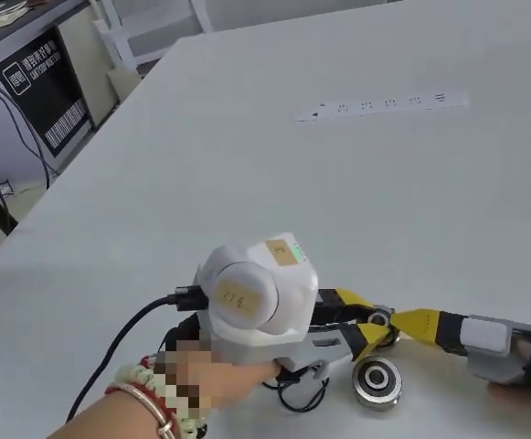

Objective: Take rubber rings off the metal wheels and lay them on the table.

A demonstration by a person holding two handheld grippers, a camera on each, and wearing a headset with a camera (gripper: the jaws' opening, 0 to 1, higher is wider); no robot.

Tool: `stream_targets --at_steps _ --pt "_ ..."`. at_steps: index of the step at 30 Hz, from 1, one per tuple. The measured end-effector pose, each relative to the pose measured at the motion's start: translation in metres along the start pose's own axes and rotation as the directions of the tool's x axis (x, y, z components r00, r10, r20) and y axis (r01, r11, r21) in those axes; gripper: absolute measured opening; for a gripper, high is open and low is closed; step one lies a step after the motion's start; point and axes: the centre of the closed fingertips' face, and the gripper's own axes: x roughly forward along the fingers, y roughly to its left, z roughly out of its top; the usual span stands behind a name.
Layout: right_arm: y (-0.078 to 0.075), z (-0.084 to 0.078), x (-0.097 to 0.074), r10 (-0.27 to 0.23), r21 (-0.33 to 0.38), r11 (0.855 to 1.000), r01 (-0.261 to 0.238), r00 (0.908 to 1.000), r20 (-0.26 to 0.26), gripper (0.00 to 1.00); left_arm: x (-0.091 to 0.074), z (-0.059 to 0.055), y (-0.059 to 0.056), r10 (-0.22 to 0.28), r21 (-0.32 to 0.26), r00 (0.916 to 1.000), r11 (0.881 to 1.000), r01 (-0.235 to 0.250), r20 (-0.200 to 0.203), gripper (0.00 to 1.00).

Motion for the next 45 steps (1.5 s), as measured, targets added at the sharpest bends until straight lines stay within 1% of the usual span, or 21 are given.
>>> stream_targets --at_steps 6,8,18,21,22,23,24,27,30,33,40,41,42,44,45 --pt "0.001 0.001 -0.001 0.011 0.007 1.0 -0.012 0.9999 0.006 0.0 0.0 0.0 0.0 0.002 -0.003 1.0 1.0 -0.002 0.001 0.14" --pt "0.002 0.001 -0.001 0.016 -0.001 1.0 -0.016 0.9998 0.007 0.0 0.0 0.0 -0.001 0.002 -0.004 1.0 1.0 -0.002 -0.001 0.14" --pt "0.008 -0.001 -0.003 0.051 -0.013 0.999 -0.051 0.9987 -0.002 0.0 0.0 -0.001 -0.003 -0.001 0.016 1.0 1.0 0.001 -0.005 0.14" --pt "0.011 -0.002 -0.003 0.071 -0.022 0.997 -0.071 0.9974 -0.008 0.0 0.0 -0.001 -0.003 -0.004 0.026 1.0 1.0 0.005 -0.005 0.14" --pt "0.015 -0.004 -0.004 0.096 -0.028 0.995 -0.096 0.9953 -0.016 0.0 -0.001 -0.001 -0.003 -0.004 0.033 1.0 0.999 0.005 -0.006 0.14" --pt "0.017 -0.004 -0.004 0.105 -0.03 0.994 -0.106 0.9943 -0.015 0.0 -0.001 -0.001 -0.003 -0.004 0.038 1.0 0.999 0.005 -0.007 0.14" --pt "0.017 -0.003 -0.004 0.108 -0.027 0.994 -0.108 0.9941 -0.011 0.0 -0.001 -0.001 -0.003 -0.004 0.046 1.0 0.999 0.004 -0.007 0.14" --pt "0.018 -0.002 -0.005 0.122 -0.02 0.992 -0.122 0.9925 -0.003 0.0 0.0 -0.001 -0.003 -0.001 0.045 1.0 0.999 0.002 -0.006 0.14" --pt "0.017 -0.001 -0.005 0.116 -0.015 0.993 -0.116 0.9932 0.003 0.0 0.0 -0.001 -0.002 0.003 0.043 1.0 0.999 -0.002 -0.004 0.14" --pt "0.012 0.001 -0.005 0.094 0.008 0.996 -0.094 0.9954 0.02 0.0 0.001 0.0 -0.002 0.006 0.033 1.0 0.999 -0.006 -0.003 0.14" --pt "0.007 0.001 -0.004 0.064 -0.005 0.998 -0.064 0.9977 0.02 0.0 0.001 0.0 -0.001 0.012 0.018 0.9998 1.0 -0.012 -0.015 0.14" --pt "0.005 0.001 -0.003 0.055 -0.007 0.998 -0.055 0.9983 0.02 0.0 0.001 0.0 0.0 0.012 0.002 0.9997 1.0 -0.012 -0.02 0.14" --pt "0.003 0.001 -0.003 0.042 -0.009 0.999 -0.042 0.9989 0.021 0.0 0.0 0.0 0.0 0.011 -0.044 0.9997 0.999 -0.012 -0.024 0.14" --pt "0.001 -0.001 0.0 0.024 -0.02 1.0 -0.024 0.9996 0.012 0.0 -0.001 0.0 0.002 0.008 -0.053 0.9996 0.999 -0.009 -0.028 0.14" --pt "0.001 -0.001 0.0 0.023 -0.022 0.999 -0.023 0.9997 0.012 0.0 -0.002 0.0 0.001 0.007 -0.05 0.9995 0.999 -0.009 -0.032 0.14"
